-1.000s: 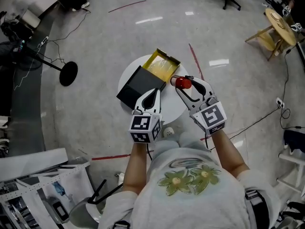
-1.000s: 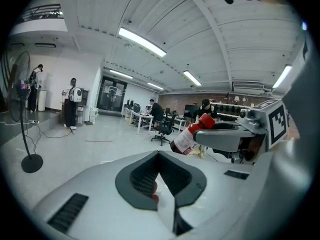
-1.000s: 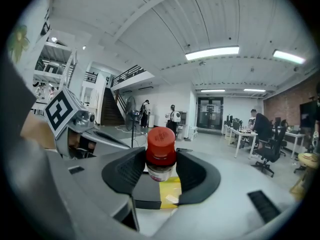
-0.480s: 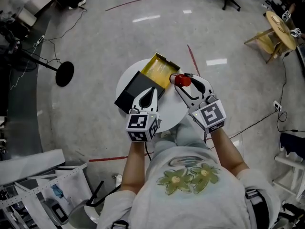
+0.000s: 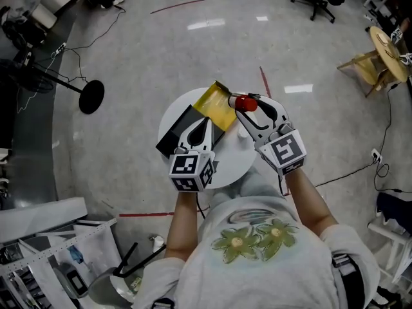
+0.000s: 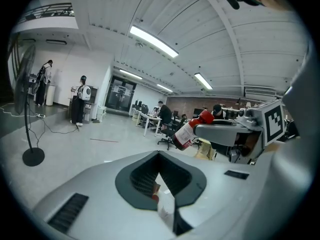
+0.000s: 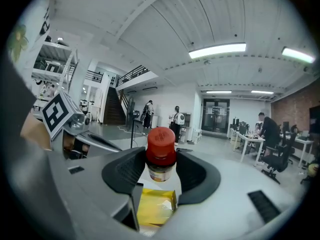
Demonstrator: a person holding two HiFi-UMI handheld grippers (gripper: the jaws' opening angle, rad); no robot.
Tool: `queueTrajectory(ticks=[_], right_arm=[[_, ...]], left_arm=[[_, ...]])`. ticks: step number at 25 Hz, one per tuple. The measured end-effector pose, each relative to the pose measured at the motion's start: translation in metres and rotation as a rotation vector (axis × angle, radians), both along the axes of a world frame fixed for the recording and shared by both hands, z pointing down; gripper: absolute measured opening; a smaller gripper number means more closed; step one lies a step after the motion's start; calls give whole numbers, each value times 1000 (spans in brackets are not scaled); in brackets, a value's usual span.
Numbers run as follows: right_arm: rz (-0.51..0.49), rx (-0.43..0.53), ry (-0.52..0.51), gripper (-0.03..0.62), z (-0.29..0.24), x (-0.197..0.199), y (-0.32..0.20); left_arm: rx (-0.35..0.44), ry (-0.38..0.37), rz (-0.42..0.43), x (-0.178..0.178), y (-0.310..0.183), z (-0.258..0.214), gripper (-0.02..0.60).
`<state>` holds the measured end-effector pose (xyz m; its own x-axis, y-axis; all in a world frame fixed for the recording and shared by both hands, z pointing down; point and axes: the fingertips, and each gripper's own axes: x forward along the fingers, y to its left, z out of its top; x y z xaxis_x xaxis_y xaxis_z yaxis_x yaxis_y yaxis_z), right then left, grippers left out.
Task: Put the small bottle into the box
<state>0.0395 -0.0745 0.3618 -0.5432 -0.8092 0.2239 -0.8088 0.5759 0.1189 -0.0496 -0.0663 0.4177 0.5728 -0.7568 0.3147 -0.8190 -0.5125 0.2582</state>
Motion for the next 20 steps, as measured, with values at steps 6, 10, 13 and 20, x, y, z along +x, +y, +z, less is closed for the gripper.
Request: queueTrajectory(ticks=[6,10,13,20], right_arm=[[-12,-2,-7,201,2,4,-20],[-19,-9,-8,201,9,0,-31],[-24,-20,-5,201,15,-2,-37],[-42,-57,11,201,31,-2,-51]], left_arm=[[-6,-6,-23,-1,-15,2,1],[-10,-7,-33,-5,-23,3,1],[-15,-10,-40,-9,-29,6,0],[-44,-7,-49,-7,-40,9,1]])
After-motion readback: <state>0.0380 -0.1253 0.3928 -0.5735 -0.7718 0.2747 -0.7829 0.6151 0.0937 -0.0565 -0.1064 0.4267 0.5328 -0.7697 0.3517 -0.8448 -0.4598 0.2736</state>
